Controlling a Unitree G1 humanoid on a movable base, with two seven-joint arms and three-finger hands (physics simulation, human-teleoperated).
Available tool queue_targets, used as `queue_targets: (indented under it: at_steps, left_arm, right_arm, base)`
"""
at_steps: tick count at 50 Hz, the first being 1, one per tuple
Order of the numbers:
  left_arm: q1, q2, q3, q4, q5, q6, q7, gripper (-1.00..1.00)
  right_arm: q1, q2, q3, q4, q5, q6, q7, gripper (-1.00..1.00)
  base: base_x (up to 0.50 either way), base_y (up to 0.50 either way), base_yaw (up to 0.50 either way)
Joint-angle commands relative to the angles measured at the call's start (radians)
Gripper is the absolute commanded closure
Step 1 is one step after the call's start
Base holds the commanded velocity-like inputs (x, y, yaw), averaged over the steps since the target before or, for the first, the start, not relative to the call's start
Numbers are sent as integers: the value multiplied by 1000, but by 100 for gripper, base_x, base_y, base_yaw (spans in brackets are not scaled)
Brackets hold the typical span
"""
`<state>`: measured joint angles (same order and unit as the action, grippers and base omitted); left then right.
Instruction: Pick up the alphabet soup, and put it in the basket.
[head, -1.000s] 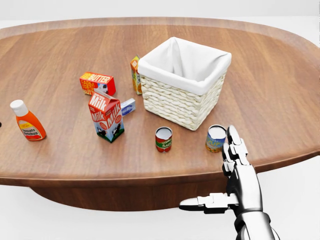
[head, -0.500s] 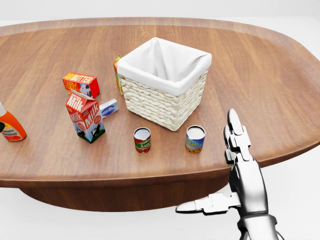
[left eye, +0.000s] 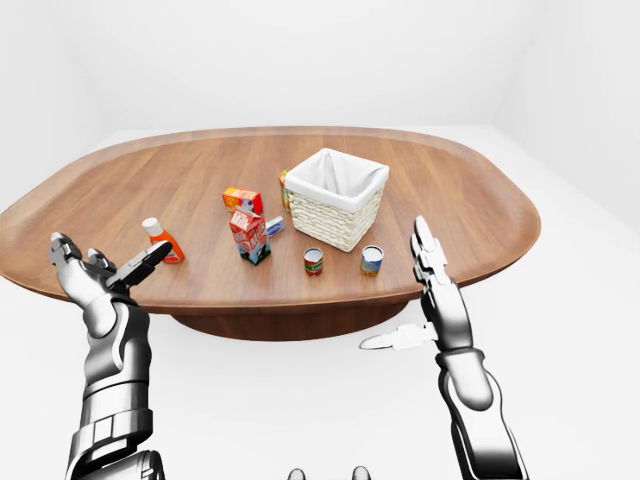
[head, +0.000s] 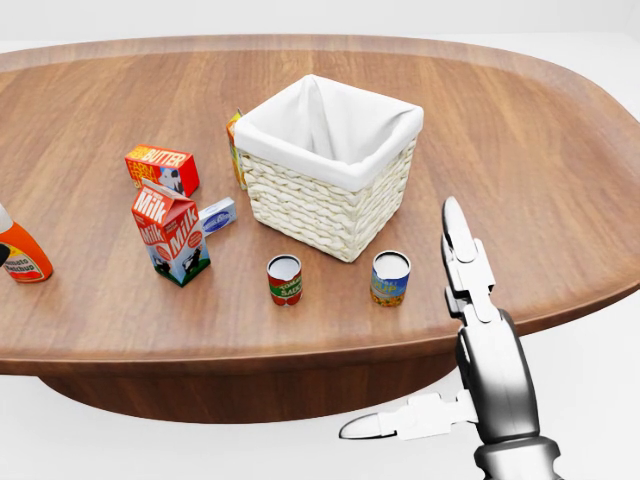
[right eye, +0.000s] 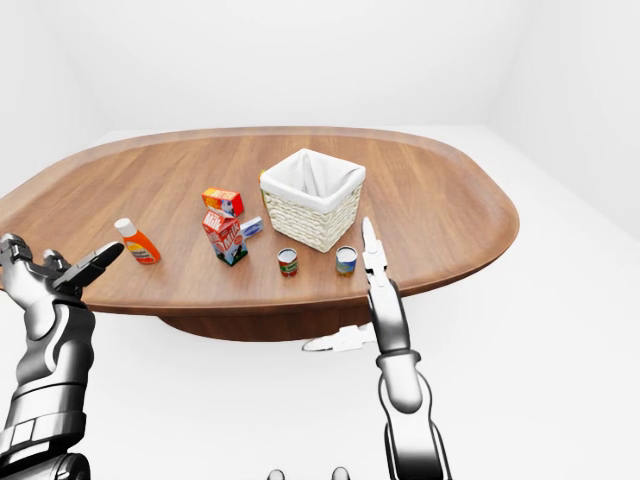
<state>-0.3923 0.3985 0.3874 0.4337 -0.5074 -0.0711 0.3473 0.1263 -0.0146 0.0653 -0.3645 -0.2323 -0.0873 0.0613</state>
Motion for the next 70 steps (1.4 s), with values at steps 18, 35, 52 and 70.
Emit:
queue_targets:
  at_steps: [18,35,52,70]
  left_arm:
    - [15,-2,7,-44,-3,28,4,-100]
    - [1,-2,0,-3,6,-1,1,-100]
    - [5,-1,1,-15,-2,6,0,-100]
    - [10,0,2,-33,-4,19,4,-100]
  right_arm:
    - [3,1,3,-13,-4,0,6,-100]
    - [4,1,-13,4,11,0,1,-100]
    - [8,-1,-9,-5,7,0,3,-100]
    - [-2,1,-6,7,-2,0,4,-100]
  base:
    - [0,0,0]
    - [44,-7,0]
    - [50,-7,0]
    - [50,-5,0]
